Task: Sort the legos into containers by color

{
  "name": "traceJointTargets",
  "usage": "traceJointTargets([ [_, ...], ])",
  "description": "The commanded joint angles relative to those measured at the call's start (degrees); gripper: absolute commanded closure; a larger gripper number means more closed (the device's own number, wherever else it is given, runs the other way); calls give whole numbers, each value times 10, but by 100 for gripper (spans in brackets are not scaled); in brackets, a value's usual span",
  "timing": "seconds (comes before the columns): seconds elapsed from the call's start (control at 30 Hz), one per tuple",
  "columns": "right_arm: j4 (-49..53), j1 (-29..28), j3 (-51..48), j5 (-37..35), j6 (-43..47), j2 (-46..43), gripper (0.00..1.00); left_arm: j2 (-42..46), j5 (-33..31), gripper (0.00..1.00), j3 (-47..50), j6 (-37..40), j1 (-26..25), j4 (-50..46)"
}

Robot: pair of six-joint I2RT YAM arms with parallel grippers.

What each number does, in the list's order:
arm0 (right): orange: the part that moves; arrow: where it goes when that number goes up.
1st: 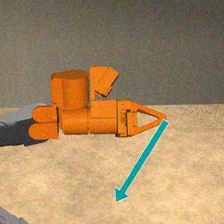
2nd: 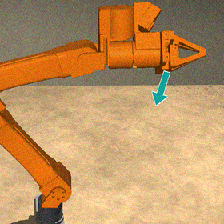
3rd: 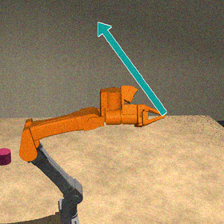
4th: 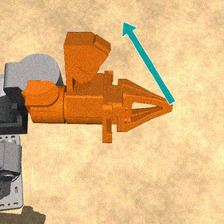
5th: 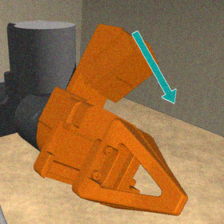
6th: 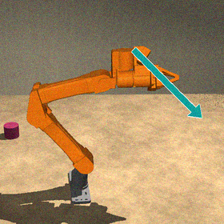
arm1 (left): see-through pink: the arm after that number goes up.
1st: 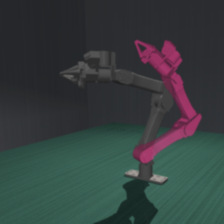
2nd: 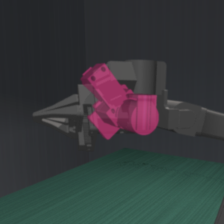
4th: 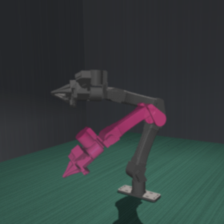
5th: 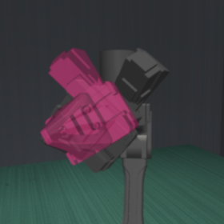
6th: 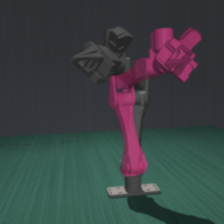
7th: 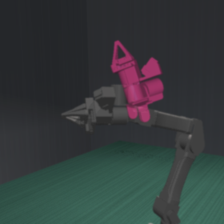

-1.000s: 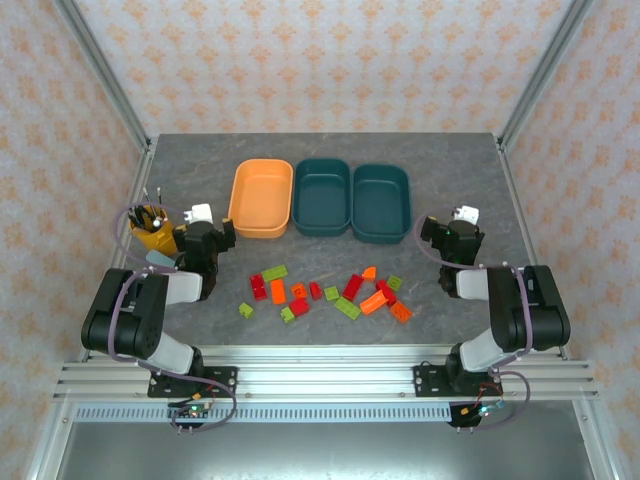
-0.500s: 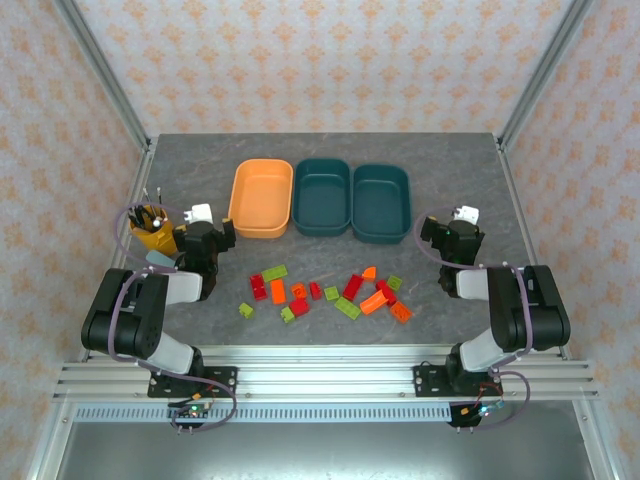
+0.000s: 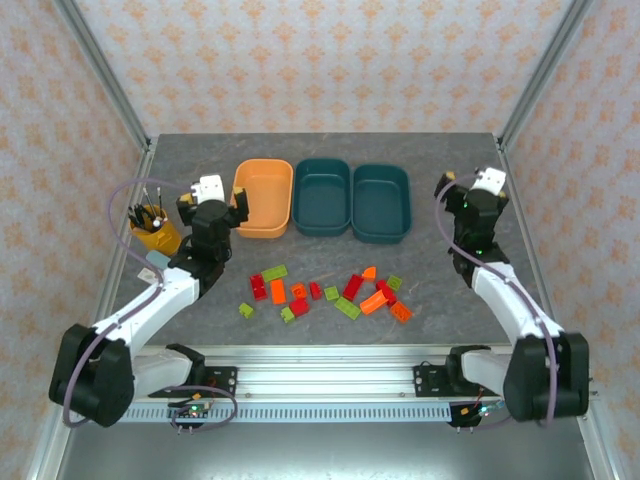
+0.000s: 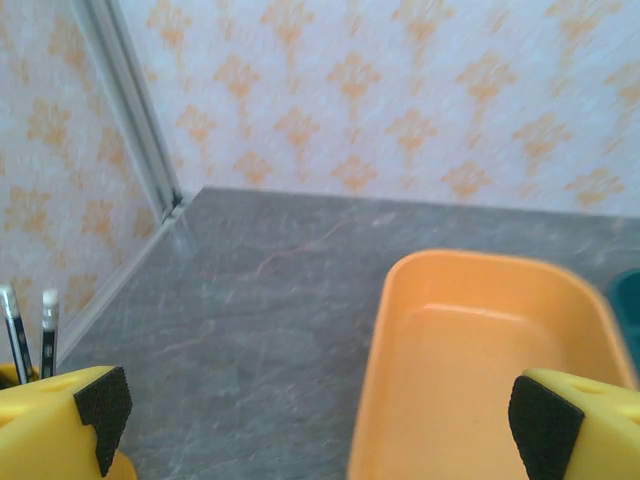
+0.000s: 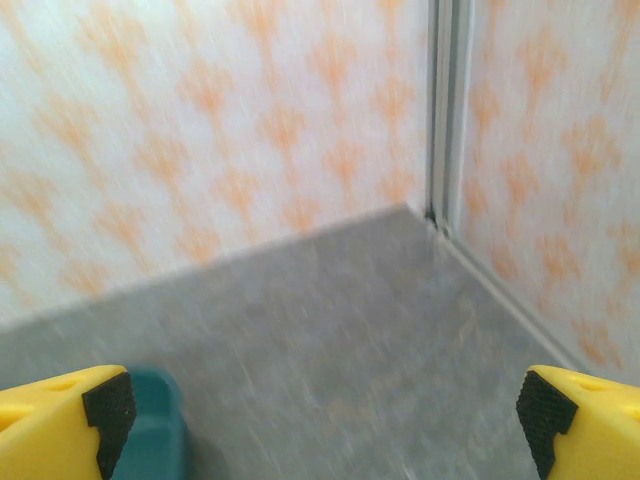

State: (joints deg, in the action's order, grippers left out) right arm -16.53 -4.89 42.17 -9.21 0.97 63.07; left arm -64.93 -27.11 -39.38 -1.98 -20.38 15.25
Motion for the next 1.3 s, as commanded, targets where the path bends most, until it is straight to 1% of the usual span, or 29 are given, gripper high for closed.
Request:
traceJointTargets([
  [0.0, 157, -27, 113, -37, -77, -57, 1, 27, -81, 0, -57, 10, -61, -73],
  [0.03, 266, -26, 174, -45, -175, -52, 1, 31, -83, 0, -75, 6, -77, -75],
  [0.07, 386, -25, 232, -42, -250, -41, 0, 34, -81, 0, -92, -28, -80, -91],
  [0.1, 530, -25, 294, -43, -315, -24, 0, 36, -99, 0, -126, -138, -78, -165],
  [0.13, 588, -25, 318, -34, -343, -12, 0, 35, -97, 0, -178, -266, -71, -314],
  [0.17, 619, -20, 329, 33, -309, -2, 1, 29, -85, 0, -236, -382, -61, -468],
  [0.2, 651, -22, 341, 85, -290, 8, 1, 22, -75, 0, -266, -445, -55, -541],
  [0.23, 704, -32, 359, 85, -299, 19, 1, 21, -11, 0, -268, -425, -44, -539],
  [0.27, 762, -57, 373, 63, -314, 24, 0, 22, 57, 0, -267, -399, -39, -529],
  [0.3, 805, -84, 376, 45, -326, 24, 3, 23, 98, 0, -262, -387, -47, -525],
  [0.37, 882, -138, 369, 34, -364, 19, 9, 27, 159, 0, -249, -375, -68, -523],
  [0.4, 915, -158, 356, 45, -387, 13, 14, 27, 188, 0, -244, -368, -81, -531],
  [0.43, 935, -174, 338, 59, -406, 7, 16, 26, 201, 0, -241, -366, -93, -547],
  [0.5, 953, -214, 284, 107, -432, -11, 21, 33, 230, 0, -224, -365, -126, -574],
  [0.57, 958, -256, 234, 132, -437, -19, 23, 52, 252, 0, -195, -358, -168, -576],
  [0.6, 953, -279, 208, 141, -431, -20, 23, 64, 254, 0, -179, -359, -194, -576],
  [0.7, 941, -312, 147, 169, -401, -5, 23, 92, 252, 1, -144, -358, -262, -587],
  [0.77, 923, -328, 119, 177, -379, 12, 23, 105, 246, 1, -128, -364, -286, -603],
  [0.87, 893, -351, 96, 178, -356, 44, 22, 129, 249, 2, -107, -374, -299, -605],
  [1.0, 845, -372, 84, 193, -329, 109, 20, 147, 250, 2, -95, -379, -300, -596],
  [1.2, 788, -373, 77, 212, -304, 179, 19, 156, 256, 2, -91, -390, -302, -584],
  [1.27, 783, -373, 81, 202, -308, 198, 19, 163, 258, 2, -87, -394, -305, -577],
])
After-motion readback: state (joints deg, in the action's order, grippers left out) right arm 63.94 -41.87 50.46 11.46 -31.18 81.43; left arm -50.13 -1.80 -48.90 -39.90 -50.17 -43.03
